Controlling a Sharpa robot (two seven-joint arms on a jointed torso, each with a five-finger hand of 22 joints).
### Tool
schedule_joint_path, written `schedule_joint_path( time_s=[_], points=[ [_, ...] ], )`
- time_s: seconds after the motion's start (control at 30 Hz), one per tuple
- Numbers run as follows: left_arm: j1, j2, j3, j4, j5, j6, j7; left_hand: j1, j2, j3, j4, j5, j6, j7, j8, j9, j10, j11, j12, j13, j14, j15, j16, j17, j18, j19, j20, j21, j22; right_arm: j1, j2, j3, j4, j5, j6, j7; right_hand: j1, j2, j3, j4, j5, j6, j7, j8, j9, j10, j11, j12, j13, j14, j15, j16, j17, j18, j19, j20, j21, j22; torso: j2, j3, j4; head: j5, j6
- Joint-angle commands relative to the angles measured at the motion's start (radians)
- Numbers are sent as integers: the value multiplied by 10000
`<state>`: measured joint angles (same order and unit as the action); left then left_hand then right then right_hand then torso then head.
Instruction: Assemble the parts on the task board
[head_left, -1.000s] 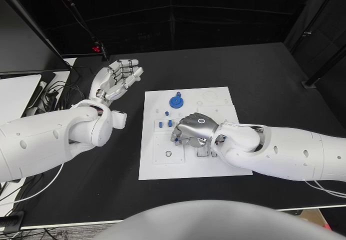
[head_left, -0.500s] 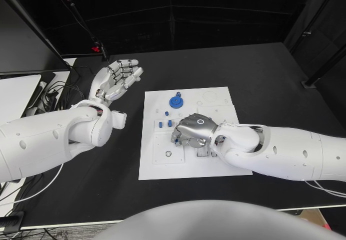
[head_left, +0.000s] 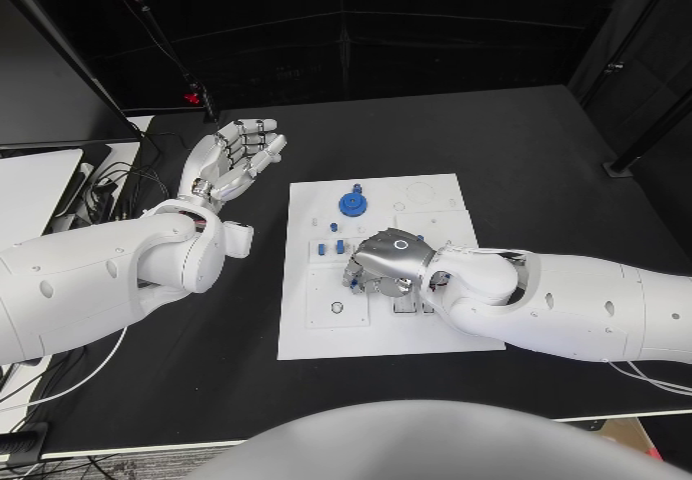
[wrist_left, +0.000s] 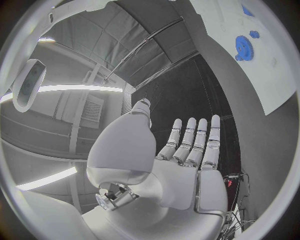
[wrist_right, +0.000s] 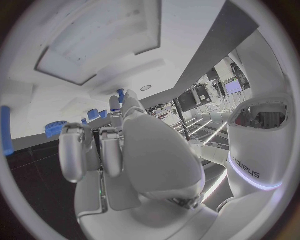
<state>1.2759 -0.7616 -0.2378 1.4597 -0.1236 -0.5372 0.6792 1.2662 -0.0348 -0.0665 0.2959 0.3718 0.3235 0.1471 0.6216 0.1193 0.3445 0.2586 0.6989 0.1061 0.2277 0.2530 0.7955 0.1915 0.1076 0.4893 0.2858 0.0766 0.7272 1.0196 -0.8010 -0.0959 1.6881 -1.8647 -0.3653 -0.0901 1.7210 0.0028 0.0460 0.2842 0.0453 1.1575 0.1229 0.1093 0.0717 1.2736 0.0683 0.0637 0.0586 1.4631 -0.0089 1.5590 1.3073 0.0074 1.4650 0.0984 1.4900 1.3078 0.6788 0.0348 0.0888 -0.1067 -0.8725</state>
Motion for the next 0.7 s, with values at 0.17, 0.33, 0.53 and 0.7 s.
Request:
schedule_joint_path(
  time_s=[0.17, 0.33, 0.53, 0.7],
  points=[
    [13, 4, 10, 9, 4, 67, 1365, 9, 98, 28, -23, 40, -68, 1476, 53, -20, -82, -16, 57, -21, 32, -13, 58, -34, -83, 59, 28, 53, -14, 0, 7, 1, 16, -75, 144, -37, 64, -50, 84, 10, 45, 1, 72, -88, -12, -91, 6, -45, 7, 1040, 76, 36, 2452, 162, 541, 62, -42, 2251, 0, -2, -3, -6, -1],
    [13, 7, 10, 8, 4, 69, 1355, 9, 98, 28, -23, 40, -68, 1476, 53, -20, -82, -16, 57, -21, 32, -13, 58, -34, -83, 59, 28, 53, -14, -2, 6, 1, 16, -75, 160, -50, 50, -71, 94, 14, 44, -17, 85, -111, -16, -128, 20, -45, 7, 1038, 88, 32, 2443, 164, 537, 71, -49, 2248, 1, 3, -1, -12, -1],
    [13, 9, 10, 1, 4, 67, 1344, 7, 113, 27, -22, 41, -74, 1477, 63, -24, -87, -16, 68, -27, 32, -13, 67, -45, -83, 58, 29, 53, -16, -3, 9, 1, 15, -75, 175, -67, 44, -108, 107, 11, 43, -45, 98, -143, -21, -178, 37, -45, 7, 1037, 104, 30, 2438, 165, 534, 84, -55, 2247, 0, 4, 3, -18, -1],
    [13, 12, 10, -2, 4, 72, 1340, 7, 113, 27, -22, 41, -74, 1477, 63, -24, -87, -16, 68, -27, 32, -13, 67, -45, -83, 58, 29, 53, -16, -4, 8, 1, 15, -75, 202, -96, 31, -164, 113, 11, 42, -84, 99, -182, -28, -228, 51, -42, 8, 1032, 118, 20, 2414, 170, 523, 98, -74, 2240, 1, 2, 0, -14, -1]
  ],
)
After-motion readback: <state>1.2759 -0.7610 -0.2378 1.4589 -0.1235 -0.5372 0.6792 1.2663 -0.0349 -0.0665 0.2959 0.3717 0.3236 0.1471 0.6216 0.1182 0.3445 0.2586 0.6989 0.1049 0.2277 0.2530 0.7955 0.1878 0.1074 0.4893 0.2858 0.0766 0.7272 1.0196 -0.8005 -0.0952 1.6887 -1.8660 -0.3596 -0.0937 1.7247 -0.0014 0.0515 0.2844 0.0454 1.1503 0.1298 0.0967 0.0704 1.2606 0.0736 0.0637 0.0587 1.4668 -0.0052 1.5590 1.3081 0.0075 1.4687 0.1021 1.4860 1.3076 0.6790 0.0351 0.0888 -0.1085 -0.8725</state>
